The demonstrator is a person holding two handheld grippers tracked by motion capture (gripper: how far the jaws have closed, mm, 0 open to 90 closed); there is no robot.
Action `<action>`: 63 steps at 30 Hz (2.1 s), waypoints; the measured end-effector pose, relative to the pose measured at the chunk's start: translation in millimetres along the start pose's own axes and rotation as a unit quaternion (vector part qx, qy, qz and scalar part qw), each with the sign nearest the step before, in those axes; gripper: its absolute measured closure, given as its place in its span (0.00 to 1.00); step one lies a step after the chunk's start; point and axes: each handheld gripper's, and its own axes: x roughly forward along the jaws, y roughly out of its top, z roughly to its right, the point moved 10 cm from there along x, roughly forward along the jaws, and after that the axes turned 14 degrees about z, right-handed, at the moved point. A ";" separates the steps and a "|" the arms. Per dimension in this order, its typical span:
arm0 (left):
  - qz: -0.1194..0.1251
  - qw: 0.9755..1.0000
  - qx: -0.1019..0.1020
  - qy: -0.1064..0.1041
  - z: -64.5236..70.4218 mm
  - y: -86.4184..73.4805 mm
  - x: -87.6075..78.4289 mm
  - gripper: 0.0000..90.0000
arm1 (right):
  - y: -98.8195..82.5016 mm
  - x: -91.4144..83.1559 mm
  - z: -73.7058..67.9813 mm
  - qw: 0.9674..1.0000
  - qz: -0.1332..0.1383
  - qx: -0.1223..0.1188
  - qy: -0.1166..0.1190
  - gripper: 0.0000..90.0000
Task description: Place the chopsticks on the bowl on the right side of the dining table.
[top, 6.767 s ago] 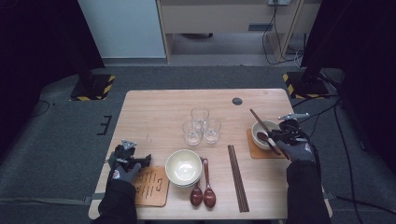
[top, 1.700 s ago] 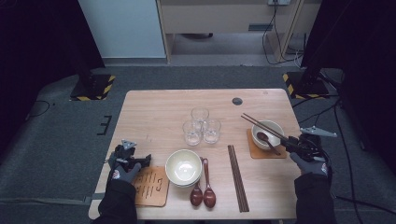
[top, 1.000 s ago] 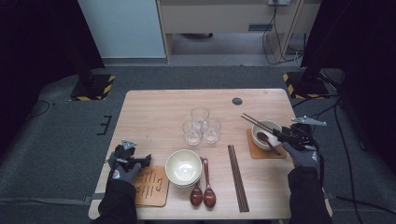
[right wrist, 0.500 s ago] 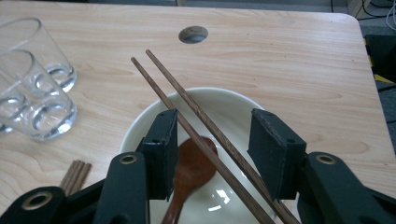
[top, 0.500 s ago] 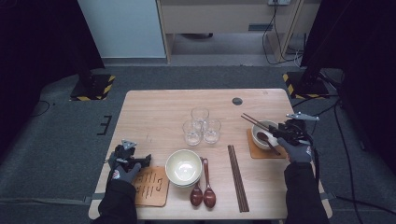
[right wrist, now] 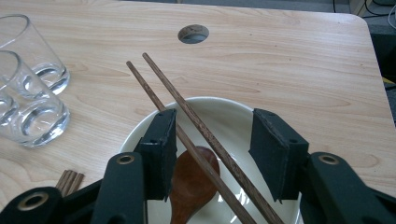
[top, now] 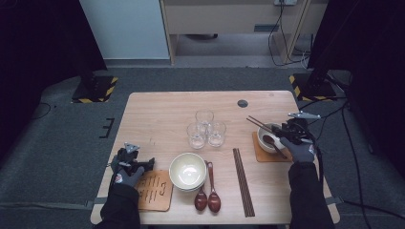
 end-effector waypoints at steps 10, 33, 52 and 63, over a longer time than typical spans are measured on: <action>0.000 1.000 0.000 0.000 0.0 0.0 0.0 0.00 | -5.5 10.7 0.5 1.000 -0.006 0.004 0.000 0.56; 0.000 1.000 0.000 0.000 0.0 0.0 0.0 0.00 | -16.7 16.0 -11.8 0.999 -0.033 -0.007 0.026 0.55; 0.000 1.000 0.000 0.000 0.0 0.0 0.0 0.00 | -21.6 8.6 -23.4 0.997 -0.047 -0.028 0.053 0.55; 0.000 1.000 0.000 0.000 0.0 0.0 0.0 0.00 | -22.6 3.0 -25.1 0.996 -0.053 -0.028 0.063 0.55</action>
